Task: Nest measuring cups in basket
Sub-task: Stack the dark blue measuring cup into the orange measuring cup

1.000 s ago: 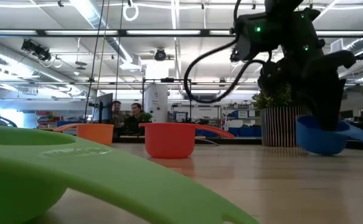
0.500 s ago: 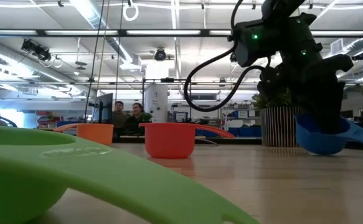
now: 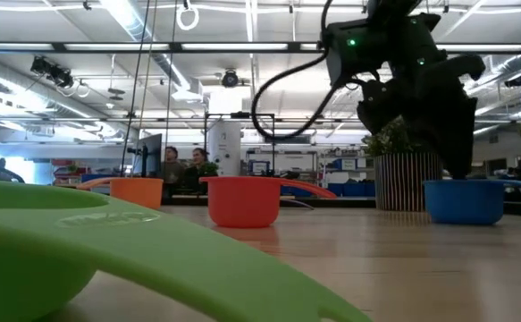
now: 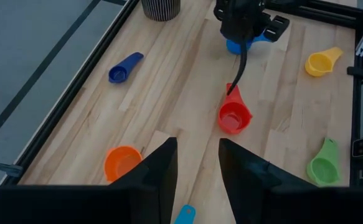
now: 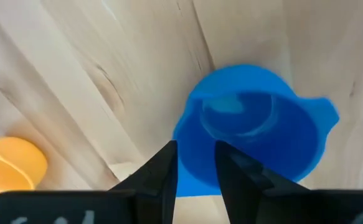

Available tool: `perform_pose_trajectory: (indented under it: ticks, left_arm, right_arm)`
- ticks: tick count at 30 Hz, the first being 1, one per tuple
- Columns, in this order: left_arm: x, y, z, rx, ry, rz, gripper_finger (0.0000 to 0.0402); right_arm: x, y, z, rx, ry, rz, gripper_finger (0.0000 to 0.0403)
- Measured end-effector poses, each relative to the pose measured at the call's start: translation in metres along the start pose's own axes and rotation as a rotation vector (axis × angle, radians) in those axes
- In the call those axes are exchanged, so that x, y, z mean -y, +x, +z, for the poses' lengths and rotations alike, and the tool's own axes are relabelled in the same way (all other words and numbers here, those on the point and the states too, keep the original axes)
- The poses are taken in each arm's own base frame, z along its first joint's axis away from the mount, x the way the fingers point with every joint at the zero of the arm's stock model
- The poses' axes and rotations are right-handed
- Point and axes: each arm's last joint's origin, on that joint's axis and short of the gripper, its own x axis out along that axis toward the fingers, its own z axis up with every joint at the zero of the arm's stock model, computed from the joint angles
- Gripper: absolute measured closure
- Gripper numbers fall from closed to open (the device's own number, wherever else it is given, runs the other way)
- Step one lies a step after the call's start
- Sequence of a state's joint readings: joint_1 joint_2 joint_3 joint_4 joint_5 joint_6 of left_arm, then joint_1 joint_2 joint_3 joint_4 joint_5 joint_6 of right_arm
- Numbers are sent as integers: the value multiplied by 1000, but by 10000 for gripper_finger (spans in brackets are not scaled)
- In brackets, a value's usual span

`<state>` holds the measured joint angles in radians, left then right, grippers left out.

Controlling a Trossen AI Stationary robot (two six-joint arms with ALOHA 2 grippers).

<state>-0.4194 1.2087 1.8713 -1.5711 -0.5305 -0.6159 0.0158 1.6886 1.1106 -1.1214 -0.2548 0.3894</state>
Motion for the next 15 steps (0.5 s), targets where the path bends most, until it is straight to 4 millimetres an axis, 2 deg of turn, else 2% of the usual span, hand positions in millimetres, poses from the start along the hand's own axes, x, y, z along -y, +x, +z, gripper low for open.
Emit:
perform_pose_trajectory:
  ticks: [10, 15]
  left_arm:
    - [0, 0, 0, 0, 0, 0, 276]
    - [0, 0, 0, 0, -1, 0, 276]
  right_arm:
    - [-4, -4, 7, 68, 64, 27, 290]
    - [-4, -1, 7, 80, 147, -34, 290]
